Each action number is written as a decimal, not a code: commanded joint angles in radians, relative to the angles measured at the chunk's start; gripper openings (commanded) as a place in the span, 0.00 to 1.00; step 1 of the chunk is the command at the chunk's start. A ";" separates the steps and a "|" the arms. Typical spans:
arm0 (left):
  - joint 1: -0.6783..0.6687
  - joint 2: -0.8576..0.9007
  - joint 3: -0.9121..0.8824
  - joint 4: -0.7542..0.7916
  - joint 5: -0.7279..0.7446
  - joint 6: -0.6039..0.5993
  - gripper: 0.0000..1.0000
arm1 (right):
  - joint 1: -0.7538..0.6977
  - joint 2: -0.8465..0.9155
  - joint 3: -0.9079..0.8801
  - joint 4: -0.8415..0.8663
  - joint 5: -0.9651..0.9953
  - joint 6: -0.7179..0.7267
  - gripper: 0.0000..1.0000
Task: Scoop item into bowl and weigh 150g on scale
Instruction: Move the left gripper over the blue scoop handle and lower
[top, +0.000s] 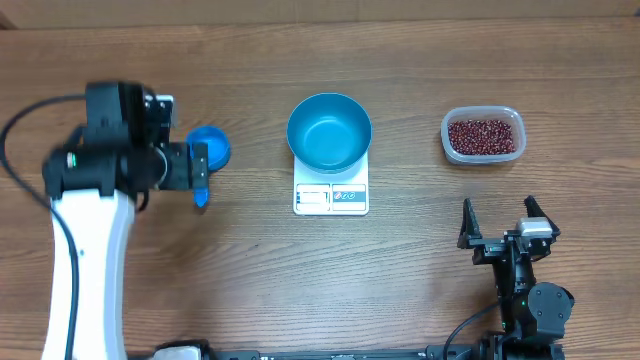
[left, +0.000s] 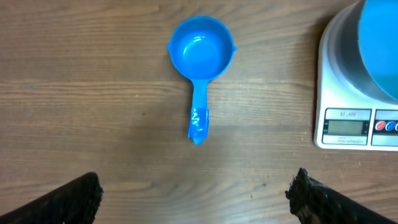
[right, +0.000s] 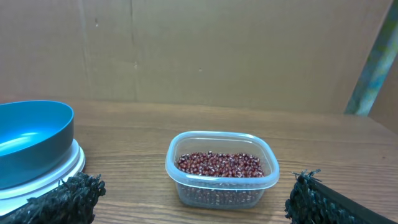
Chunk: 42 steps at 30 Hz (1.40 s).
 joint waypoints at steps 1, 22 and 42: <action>0.006 0.132 0.145 -0.108 -0.008 0.003 1.00 | -0.002 -0.012 -0.010 0.003 0.005 -0.001 1.00; 0.004 0.530 0.177 -0.122 0.019 -0.005 1.00 | -0.002 -0.012 -0.010 0.003 0.005 -0.001 1.00; -0.072 0.528 0.140 0.047 -0.033 -0.051 1.00 | -0.002 -0.012 -0.010 0.004 0.005 -0.001 1.00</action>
